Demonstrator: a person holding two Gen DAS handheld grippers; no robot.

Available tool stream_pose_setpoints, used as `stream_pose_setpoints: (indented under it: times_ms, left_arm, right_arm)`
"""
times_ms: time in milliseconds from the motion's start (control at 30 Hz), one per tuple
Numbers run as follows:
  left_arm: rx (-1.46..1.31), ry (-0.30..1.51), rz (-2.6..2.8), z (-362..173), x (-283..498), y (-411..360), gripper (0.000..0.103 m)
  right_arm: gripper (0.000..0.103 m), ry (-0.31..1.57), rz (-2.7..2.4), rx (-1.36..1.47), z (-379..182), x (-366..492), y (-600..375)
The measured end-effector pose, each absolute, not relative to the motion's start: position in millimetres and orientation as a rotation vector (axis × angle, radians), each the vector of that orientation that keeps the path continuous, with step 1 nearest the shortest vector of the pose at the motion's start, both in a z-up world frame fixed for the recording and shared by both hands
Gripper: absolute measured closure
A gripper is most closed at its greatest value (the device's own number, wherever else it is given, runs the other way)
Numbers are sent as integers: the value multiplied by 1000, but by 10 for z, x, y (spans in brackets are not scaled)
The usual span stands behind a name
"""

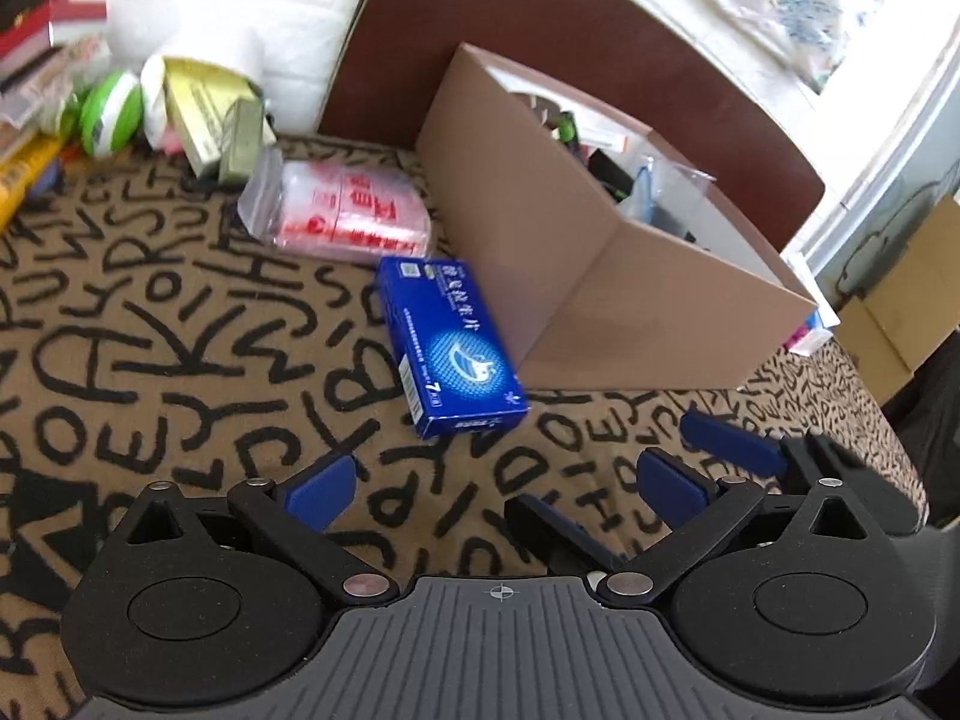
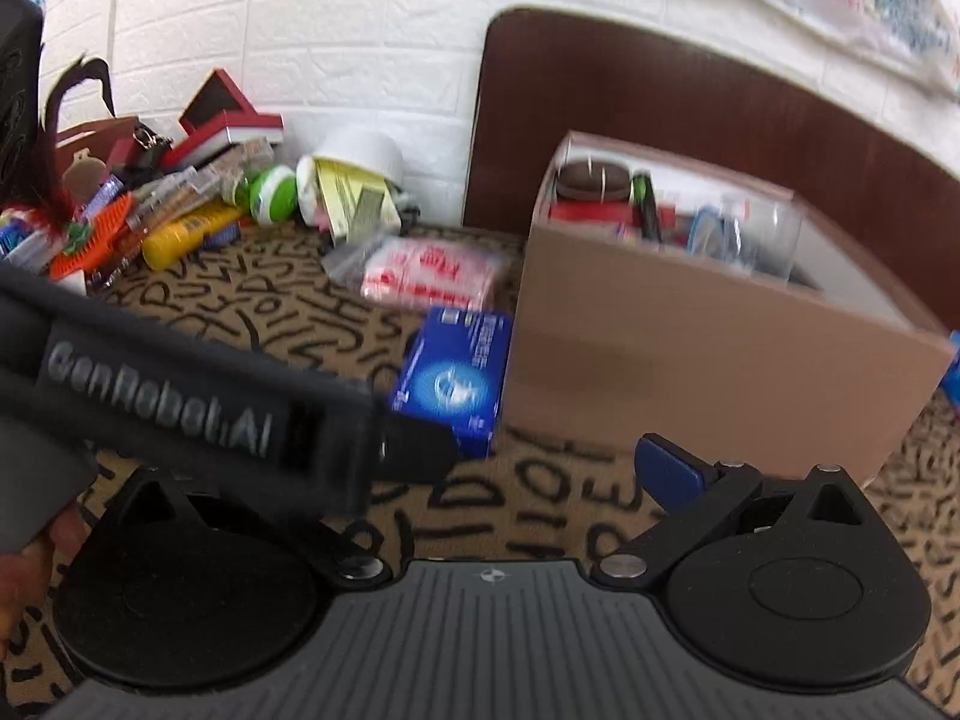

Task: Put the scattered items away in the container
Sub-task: 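Move the left tool back toward the blue medicine box, then grasp the blue medicine box with the left gripper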

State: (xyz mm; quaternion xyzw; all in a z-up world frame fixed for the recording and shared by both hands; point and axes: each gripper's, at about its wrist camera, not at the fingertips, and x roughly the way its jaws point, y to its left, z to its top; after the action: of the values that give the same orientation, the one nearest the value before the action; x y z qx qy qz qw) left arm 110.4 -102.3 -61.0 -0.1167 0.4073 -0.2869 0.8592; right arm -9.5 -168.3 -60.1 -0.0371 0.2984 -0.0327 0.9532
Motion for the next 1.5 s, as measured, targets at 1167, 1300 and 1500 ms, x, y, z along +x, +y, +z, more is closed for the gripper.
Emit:
stream_pose_setpoints:
  times_ms: [1167,1300,1500]
  left_arm:
    - [-157,925,-670,-776,1279,-1128,36]
    - [-168,942,-659,-767,981,-1064,36]
    - [-162,972,-665,-737,619,-1012,36]
  right_arm:
    - [41,692,48,-6,-892,161,-1609]
    - [40,704,72,-15,-873,-115,-1498]
    - [40,719,91,-36,-849,-496,-1358]
